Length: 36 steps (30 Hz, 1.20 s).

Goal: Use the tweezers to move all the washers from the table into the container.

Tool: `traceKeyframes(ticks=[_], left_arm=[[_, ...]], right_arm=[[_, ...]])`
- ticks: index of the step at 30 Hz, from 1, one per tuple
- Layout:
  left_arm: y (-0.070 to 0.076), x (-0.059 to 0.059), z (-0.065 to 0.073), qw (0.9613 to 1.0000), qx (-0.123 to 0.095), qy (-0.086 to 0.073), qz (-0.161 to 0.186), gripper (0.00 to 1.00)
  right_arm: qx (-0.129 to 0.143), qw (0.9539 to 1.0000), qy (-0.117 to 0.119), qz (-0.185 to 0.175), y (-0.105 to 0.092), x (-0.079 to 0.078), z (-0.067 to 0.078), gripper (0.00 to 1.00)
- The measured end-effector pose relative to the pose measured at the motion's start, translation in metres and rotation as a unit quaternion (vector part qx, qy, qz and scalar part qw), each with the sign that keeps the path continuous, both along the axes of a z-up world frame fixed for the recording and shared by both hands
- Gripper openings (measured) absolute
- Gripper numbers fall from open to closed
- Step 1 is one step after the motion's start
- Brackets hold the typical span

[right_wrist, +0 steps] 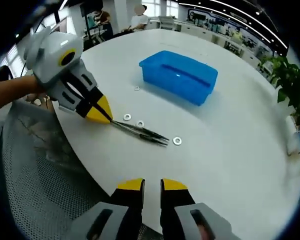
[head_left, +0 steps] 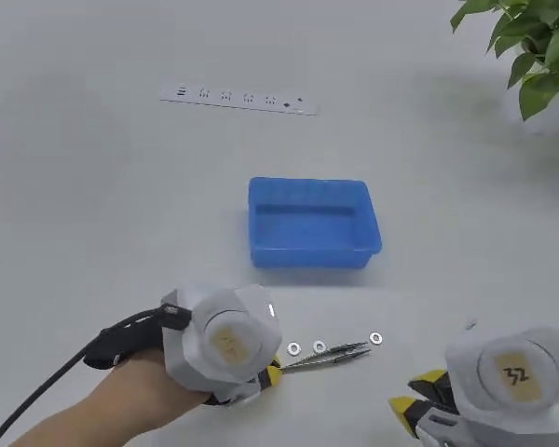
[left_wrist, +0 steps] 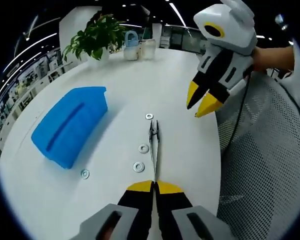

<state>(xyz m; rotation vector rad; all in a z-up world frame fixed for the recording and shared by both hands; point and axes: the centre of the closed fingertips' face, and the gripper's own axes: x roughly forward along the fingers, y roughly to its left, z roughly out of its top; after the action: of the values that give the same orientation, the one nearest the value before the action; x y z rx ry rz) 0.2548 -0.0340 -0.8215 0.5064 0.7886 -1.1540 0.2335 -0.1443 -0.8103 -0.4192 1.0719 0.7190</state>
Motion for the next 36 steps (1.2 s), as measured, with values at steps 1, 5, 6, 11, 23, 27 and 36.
traceKeyframes(ticks=[1,5,6,11,23,27,36], left_arm=[[-0.001,-0.001,0.003,1.0,-0.002,-0.002,-0.002,0.0],[-0.002,0.0,0.022,0.9998,-0.02,-0.007,0.005,0.0],[-0.002,0.001,0.027,0.9996,-0.024,-0.01,0.008,0.0],[-0.002,0.003,0.059,0.9982,-0.049,-0.029,0.021,0.0],[0.01,0.0,0.114,0.9925,-0.09,-0.061,0.055,0.0],[0.016,0.0,0.126,0.9907,-0.097,-0.071,0.063,0.0],[0.021,-0.002,0.148,0.9867,-0.127,-0.07,0.074,0.0]], right_arm=[[-0.011,0.9998,0.014,0.008,-0.002,-0.005,-0.004,0.06],[-0.02,0.9994,0.024,0.015,-0.001,-0.008,-0.008,0.02],[-0.023,0.9992,0.028,0.018,-0.001,-0.008,-0.009,0.01],[-0.067,0.9952,0.03,0.066,-0.004,-0.013,-0.016,0.0],[-0.089,0.9901,0.035,0.103,-0.002,-0.019,-0.023,0.0],[-0.065,0.9913,0.06,0.098,-0.003,-0.017,-0.023,0.0],[-0.01,0.9966,0.052,0.063,0.014,-0.009,-0.014,0.0]])
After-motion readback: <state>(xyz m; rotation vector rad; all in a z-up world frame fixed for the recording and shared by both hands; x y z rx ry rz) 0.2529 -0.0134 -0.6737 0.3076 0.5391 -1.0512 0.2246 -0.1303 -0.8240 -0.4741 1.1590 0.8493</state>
